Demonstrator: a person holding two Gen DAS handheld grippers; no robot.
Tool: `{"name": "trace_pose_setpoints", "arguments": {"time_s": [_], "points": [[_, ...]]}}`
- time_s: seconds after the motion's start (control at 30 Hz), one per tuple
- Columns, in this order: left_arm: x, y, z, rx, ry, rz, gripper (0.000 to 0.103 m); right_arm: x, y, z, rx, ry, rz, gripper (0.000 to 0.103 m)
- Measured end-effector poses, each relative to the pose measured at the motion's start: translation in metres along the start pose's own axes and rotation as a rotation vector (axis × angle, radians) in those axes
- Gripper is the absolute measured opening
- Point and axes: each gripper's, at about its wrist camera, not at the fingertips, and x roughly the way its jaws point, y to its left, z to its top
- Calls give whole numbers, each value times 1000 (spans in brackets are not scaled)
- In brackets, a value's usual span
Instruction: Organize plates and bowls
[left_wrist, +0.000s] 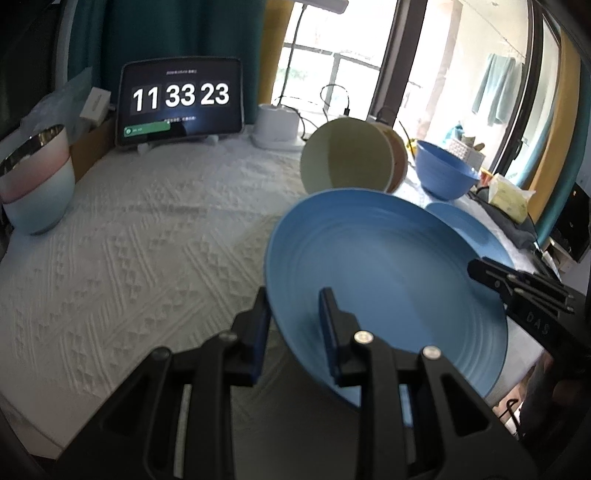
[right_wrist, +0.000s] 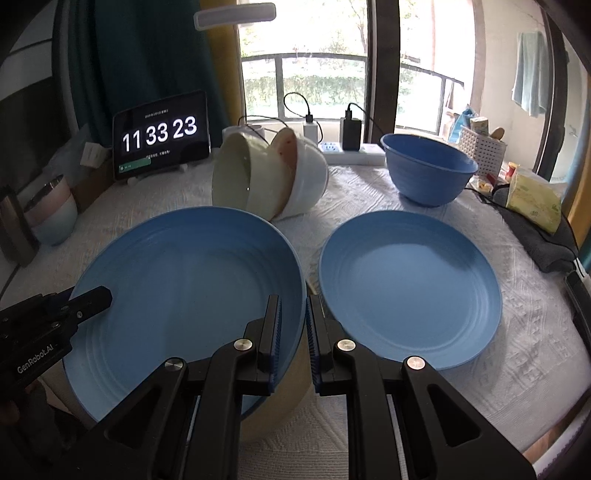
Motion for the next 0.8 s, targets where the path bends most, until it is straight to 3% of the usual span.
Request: {"name": "trace_pose_setpoints", "arguments": {"time_s": [0.43,0.8], "points": [[19,-13,-5,49,62,25,27,17,-10,-7,45,50,-12,15],[20,-15,-3,47,68,57,29,18,-20,-9,93,54,-9,15]]}}
